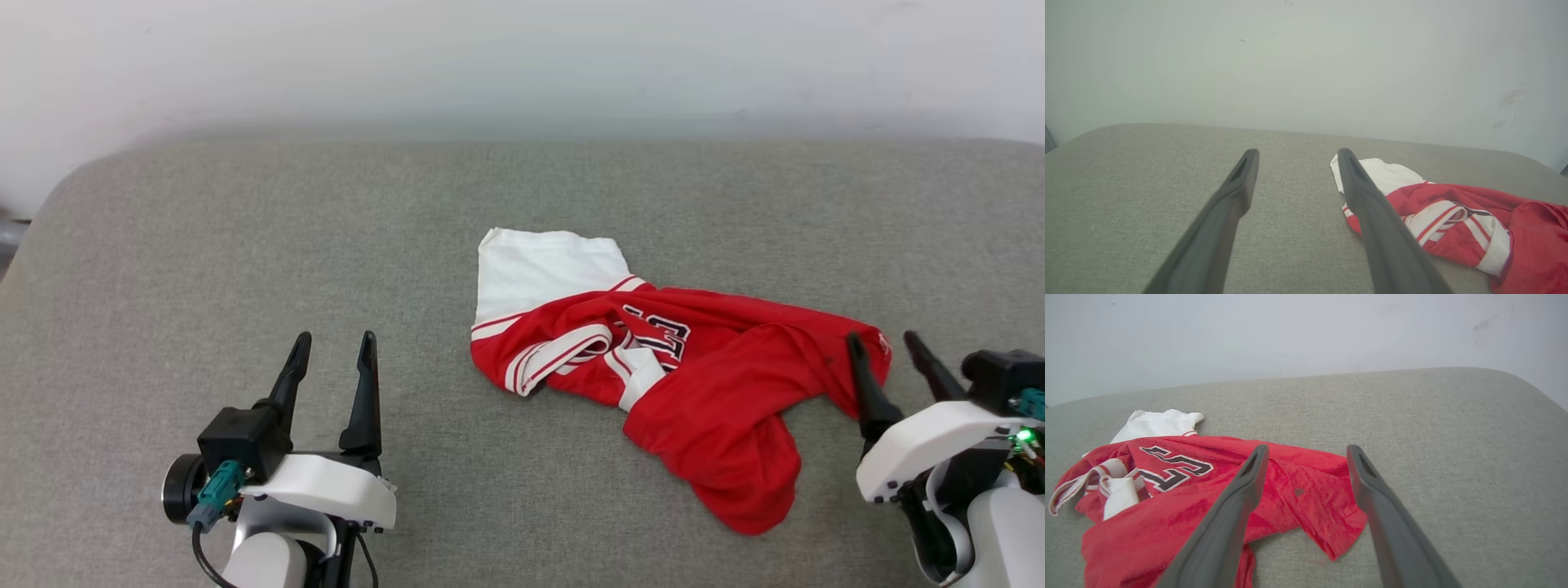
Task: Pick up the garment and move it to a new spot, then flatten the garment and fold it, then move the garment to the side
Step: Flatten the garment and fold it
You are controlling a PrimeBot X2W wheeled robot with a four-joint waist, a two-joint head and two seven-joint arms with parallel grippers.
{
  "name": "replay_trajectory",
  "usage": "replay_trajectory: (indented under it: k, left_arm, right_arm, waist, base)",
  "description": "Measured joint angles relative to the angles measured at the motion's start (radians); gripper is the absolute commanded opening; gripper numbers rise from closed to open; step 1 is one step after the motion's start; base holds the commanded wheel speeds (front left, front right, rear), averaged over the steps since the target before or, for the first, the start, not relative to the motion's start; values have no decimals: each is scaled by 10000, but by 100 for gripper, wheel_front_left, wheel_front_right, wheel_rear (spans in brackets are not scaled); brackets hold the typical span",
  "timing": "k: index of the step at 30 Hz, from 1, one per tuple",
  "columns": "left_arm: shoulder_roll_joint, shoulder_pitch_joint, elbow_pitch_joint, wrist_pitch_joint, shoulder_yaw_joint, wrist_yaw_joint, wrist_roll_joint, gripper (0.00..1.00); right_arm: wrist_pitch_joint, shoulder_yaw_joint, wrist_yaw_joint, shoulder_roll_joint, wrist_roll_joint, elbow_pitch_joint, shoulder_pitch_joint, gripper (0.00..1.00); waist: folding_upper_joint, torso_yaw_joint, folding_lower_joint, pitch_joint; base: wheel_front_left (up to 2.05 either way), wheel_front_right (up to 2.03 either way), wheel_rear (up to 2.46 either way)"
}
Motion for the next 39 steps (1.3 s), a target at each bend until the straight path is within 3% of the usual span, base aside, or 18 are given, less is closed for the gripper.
replay_trajectory:
  k: [5, 16, 23, 28, 29, 30, 31, 39]
  left_arm:
    - [23, 161, -50, 46, -35, 40, -27, 100]
    - [-12, 66, -142, 63, -203, 54, -113, 100]
    - [-44, -161, -94, 58, -251, -2, -161, 100]
    - [-65, -283, 10, 46, -255, -15, -178, 100]
    - [-69, -296, 29, 44, -257, -19, -178, 100]
    - [-73, -308, 38, 42, -255, -19, -180, 100]
    - [-71, -319, 54, 35, -247, -19, -184, 100]
    - [-65, -321, 100, 29, -125, 6, -188, 100]
  right_arm:
    - [2027, 834, -2, -182, -17, -1275, 464, 100]
    - [6240, 3965, 0, -1931, 1304, -4000, 597, 100]
    - [7001, 5356, 0, -2401, 1728, -4205, -60, 100]
    - [7446, 6148, 0, -2617, 1856, -3593, -546, 100]
    - [7484, 6203, 0, -2629, 1925, -3494, -605, 49]
    - [7486, 6240, 0, -2633, 1969, -3415, -656, 19]
    - [7478, 6261, 0, -2635, 1981, -3363, -701, 0]
    - [6721, 5219, 0, -2495, 1868, -3716, -714, 0]
  waist:
    - [0, -202, 0, -313]
    - [0, -14, 0, -43]
    - [0, 109, 1, 284]
    - [0, 198, 2, 530]
    - [0, 219, 1, 562]
    - [0, 233, 2, 593]
    - [0, 244, 2, 618]
    - [0, 74, 2, 584]
  base:
    - [0, 0, 0]
    - [0, 0, 0]
    - [0, 0, 0]
    - [0, 0, 0]
    - [0, 0, 0]
    - [0, 0, 0]
    - [0, 0, 0]
    - [0, 0, 0]
